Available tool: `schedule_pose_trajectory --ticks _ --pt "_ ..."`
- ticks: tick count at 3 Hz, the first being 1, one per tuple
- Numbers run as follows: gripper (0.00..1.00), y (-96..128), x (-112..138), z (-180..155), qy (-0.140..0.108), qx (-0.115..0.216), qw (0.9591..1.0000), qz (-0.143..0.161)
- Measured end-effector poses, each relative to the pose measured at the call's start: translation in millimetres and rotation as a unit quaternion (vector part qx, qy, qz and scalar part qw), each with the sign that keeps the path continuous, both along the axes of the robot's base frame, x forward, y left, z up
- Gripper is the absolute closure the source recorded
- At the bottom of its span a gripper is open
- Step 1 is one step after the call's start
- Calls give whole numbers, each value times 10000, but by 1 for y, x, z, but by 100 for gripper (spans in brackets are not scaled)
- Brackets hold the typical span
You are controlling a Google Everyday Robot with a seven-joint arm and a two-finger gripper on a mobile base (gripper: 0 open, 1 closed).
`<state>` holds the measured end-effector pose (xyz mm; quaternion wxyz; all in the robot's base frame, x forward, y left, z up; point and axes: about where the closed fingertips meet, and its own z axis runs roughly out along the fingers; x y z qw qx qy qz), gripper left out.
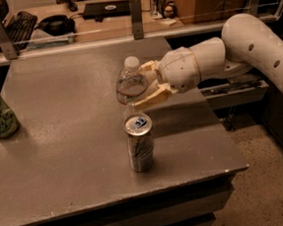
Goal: Move water bottle near redbull can
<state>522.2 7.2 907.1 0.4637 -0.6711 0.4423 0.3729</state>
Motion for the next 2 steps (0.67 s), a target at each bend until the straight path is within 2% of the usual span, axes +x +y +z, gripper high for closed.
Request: schedule_pose_trajectory --ticks 2 --pt "100 -1 0 4 2 0 10000 8"
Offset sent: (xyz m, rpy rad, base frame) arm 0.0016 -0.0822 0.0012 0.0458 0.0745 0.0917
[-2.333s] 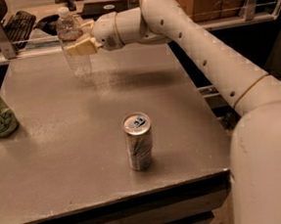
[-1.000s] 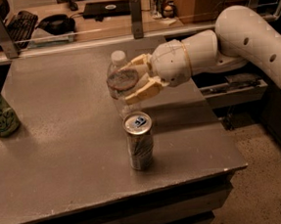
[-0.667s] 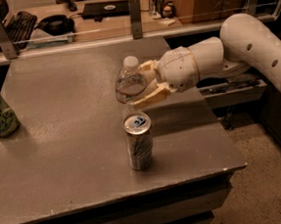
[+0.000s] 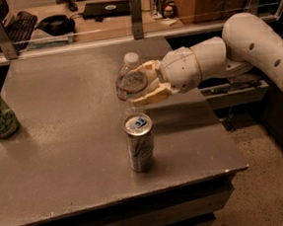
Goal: Move water bottle near redbull can
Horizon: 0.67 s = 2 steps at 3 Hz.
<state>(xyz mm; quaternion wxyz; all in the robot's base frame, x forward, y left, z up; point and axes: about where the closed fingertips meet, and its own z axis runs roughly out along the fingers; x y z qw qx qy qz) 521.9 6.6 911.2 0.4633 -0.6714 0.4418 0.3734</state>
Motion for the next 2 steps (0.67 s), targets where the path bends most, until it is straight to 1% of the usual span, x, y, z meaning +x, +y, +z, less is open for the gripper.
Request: schedule_pose_trajectory --ticks 1,2 --pt "100 -29 3 21 -120 216 9997 8" --pt "100 -76 11 59 -227 756 9968 -104"
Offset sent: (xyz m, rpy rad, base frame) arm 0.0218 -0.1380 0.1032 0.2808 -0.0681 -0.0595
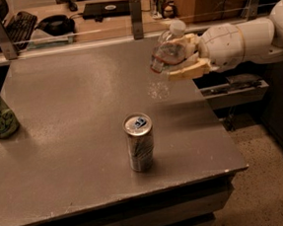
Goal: Move water bottle near redbull can
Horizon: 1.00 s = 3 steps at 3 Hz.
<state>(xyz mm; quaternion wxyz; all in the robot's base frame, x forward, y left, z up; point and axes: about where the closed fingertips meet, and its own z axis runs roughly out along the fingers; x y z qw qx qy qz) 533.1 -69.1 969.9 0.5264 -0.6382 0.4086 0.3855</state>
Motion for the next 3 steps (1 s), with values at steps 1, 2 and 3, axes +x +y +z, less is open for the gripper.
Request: schedule_pose_trajectory --ticks 1,2,3 --pt "100 -12 2 13 100 169 9994 278" --pt "100 -5 -4 7 269 -88 9963 812" --pt "100 16 -13 -5 322 -517 9896 1306"
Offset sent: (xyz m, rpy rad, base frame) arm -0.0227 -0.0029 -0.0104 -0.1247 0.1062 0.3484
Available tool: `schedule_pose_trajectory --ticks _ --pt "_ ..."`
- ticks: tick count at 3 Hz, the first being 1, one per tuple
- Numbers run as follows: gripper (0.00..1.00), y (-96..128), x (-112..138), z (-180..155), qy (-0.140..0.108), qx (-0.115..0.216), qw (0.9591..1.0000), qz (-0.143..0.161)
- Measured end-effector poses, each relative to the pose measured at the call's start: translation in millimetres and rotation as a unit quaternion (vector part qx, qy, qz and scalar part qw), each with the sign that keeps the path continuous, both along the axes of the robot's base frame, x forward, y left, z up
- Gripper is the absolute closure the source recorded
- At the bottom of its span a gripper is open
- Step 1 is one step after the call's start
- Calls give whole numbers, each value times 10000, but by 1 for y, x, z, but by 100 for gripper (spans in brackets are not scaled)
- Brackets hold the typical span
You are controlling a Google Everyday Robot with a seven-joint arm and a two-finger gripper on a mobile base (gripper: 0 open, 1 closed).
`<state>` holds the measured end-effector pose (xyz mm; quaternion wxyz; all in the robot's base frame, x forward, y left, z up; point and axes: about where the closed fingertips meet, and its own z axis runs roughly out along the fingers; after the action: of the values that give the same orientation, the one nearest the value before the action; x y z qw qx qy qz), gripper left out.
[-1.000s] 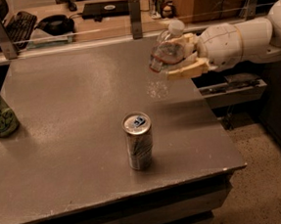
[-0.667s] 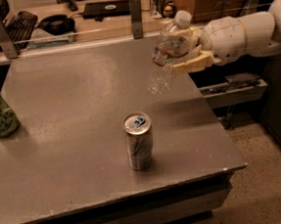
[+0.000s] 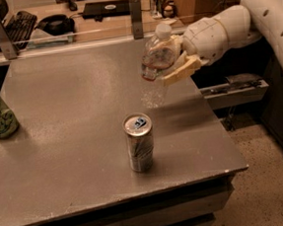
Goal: Move water bottle near redbull can
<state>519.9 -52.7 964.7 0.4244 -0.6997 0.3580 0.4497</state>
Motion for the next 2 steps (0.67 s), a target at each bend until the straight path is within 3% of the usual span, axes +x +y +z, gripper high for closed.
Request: schedule_pose_trajectory --ticks 2 --pt "100 45 4 -16 -12 -363 9980 513"
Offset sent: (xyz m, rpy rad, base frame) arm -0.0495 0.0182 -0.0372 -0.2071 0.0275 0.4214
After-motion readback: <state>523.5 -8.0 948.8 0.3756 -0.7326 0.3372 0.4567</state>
